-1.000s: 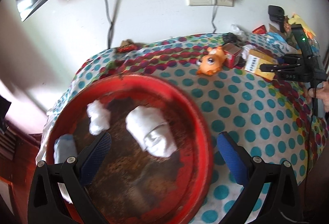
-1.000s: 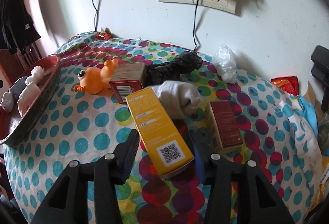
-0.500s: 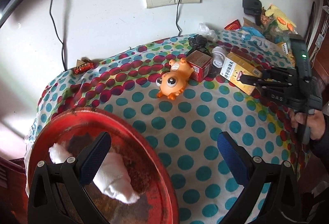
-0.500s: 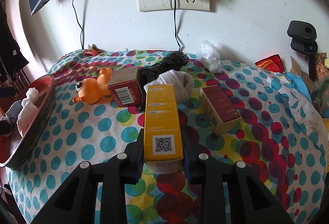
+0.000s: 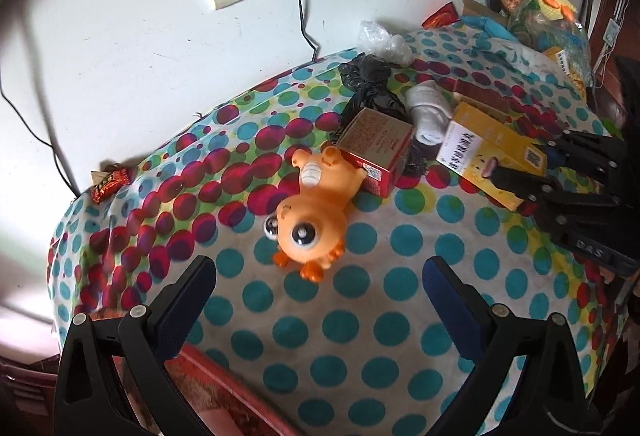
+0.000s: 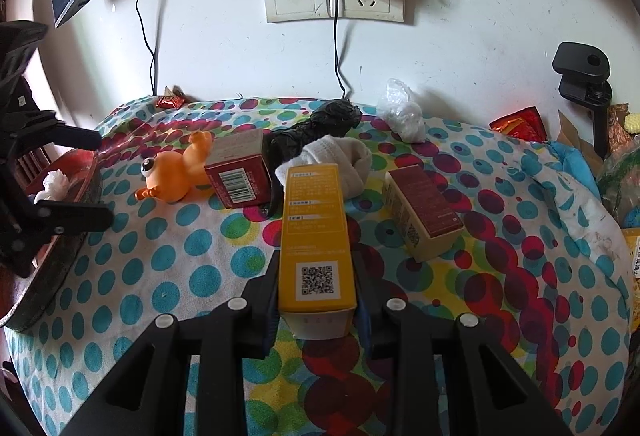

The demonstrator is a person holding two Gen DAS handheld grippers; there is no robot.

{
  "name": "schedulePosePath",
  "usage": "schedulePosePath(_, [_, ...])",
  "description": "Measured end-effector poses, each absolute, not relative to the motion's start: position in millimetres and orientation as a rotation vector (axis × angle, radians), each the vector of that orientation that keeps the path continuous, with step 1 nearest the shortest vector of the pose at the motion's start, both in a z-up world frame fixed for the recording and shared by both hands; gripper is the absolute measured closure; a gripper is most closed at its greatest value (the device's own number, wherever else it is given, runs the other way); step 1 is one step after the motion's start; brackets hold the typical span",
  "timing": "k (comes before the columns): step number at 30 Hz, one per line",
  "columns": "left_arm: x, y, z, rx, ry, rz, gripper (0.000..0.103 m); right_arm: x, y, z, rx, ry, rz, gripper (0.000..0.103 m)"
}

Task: Organize objects
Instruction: 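Grasp the orange toy figure with the left gripper while the right gripper holds the yellow box, then carry the orange toy figure into the red tray with the left gripper and release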

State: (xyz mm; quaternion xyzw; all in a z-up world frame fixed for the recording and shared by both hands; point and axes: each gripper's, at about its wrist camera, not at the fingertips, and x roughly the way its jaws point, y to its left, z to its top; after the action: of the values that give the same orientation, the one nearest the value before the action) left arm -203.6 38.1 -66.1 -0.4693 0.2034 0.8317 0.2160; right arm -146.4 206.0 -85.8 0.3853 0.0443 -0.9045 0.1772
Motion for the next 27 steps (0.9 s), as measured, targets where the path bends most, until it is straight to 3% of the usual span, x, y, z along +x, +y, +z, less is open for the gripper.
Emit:
schedulePosePath(15, [-254,45,-92,-1.367,0.573,2.341,0.003,-150,209,-89,1.119,0.095,-2.542,0.072])
schedulePosePath(16, [-254,45,-93,-1.368,0.578,2.341,0.008,-150,209,-89,1.119,0.095,-2.542,0.072])
schedulePosePath(17, [-254,45,-95,-1.37,0.578,2.337,0.021,-150,209,-89,1.119,0.098,-2.543,0.072])
schedulePosePath(20, [-256,47,-100,-1.419,0.552,2.293,0.047,-151,209,-89,1.119,0.093,-2.542,0.072])
schedulePosePath(27, [-247,53,-101,-1.415,0.575,2.327,0.052,-150,208,-89,1.119,0.098,-2.543,0.072])
